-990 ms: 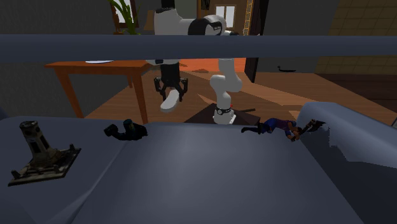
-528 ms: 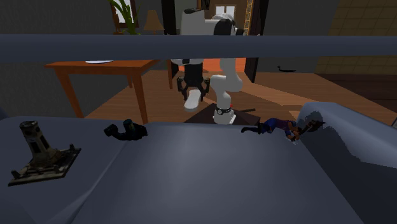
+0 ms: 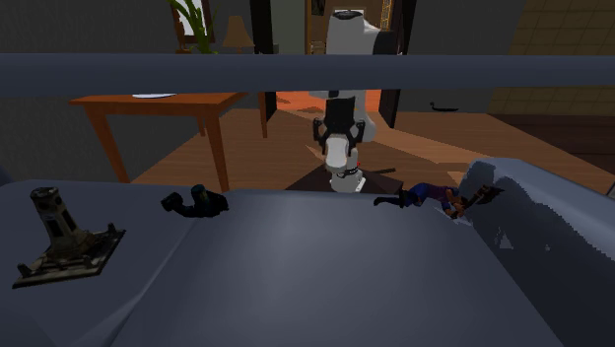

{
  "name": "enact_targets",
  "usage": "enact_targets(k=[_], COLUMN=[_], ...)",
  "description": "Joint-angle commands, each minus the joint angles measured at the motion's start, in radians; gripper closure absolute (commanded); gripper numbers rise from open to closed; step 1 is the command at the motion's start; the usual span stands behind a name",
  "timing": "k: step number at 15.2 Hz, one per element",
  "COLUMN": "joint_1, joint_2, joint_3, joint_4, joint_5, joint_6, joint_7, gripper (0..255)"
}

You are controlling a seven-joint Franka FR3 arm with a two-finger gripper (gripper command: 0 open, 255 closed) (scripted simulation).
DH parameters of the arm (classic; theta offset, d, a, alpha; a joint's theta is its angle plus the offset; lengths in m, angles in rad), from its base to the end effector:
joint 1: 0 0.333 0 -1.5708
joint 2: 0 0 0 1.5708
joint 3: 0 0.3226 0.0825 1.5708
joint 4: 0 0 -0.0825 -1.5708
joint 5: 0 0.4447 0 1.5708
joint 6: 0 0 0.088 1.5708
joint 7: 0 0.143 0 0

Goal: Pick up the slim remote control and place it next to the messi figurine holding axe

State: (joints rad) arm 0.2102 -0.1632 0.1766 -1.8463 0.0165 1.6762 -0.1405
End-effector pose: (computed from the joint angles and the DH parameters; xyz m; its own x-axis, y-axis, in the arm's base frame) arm 0.5231 0.2208 0.5517 0.8663 0.4994 -0.0110 0.4996 -0.8662 0.0107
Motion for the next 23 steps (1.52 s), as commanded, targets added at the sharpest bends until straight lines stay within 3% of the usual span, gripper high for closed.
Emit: enact_targets(k=[1, 23], joint_1=[0.016, 0.019], joint_2=[-0.017, 0.002], joint_3=[0.021, 0.028], joint_4=[-0.019, -0.295], joint_5=[0.007, 0.006], joint_6=[0.002, 0.298], joint_7=[0.037, 0.041], gripper=[255, 255])
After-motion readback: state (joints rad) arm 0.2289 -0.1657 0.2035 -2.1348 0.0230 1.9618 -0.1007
